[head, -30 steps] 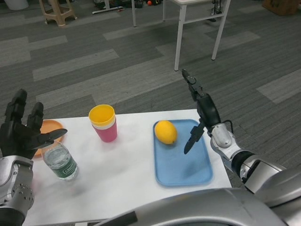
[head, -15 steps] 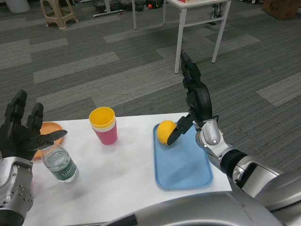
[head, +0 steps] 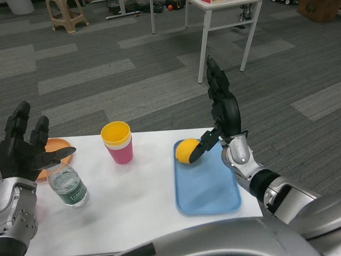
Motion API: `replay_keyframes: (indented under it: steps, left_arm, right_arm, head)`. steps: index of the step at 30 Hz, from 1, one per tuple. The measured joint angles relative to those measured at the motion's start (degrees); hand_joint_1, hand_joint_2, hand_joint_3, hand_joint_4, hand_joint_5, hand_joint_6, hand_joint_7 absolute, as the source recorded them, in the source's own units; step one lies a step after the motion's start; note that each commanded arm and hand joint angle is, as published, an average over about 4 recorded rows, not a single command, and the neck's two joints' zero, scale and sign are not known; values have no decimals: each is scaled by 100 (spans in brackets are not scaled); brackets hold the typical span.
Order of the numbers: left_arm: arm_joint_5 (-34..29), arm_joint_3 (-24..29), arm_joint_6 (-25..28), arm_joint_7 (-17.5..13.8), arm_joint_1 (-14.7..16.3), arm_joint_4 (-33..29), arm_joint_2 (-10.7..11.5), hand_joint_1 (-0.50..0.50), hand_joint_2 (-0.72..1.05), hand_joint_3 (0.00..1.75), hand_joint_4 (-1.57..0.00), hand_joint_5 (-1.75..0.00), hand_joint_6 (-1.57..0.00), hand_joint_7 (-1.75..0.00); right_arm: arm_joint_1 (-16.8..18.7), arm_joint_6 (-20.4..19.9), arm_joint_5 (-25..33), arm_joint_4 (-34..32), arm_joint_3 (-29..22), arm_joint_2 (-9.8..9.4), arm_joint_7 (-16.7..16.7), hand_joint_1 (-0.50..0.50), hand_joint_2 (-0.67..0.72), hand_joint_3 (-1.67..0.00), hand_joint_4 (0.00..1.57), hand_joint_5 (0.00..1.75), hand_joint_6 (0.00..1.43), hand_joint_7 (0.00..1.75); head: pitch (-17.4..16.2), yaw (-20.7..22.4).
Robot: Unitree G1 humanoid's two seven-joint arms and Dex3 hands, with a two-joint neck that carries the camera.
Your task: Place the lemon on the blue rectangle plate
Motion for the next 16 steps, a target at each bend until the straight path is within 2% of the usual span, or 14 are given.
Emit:
replay_keyframes:
  steps: [16]
  left_arm:
    - [0,0,-1,0,0,-8,0,-46,16,9,0,-21,0,-21]
  right_arm:
    - [1,0,0,0,2,0,0,-38,64,0,0,0,0,0]
  head:
    - [16,-22]
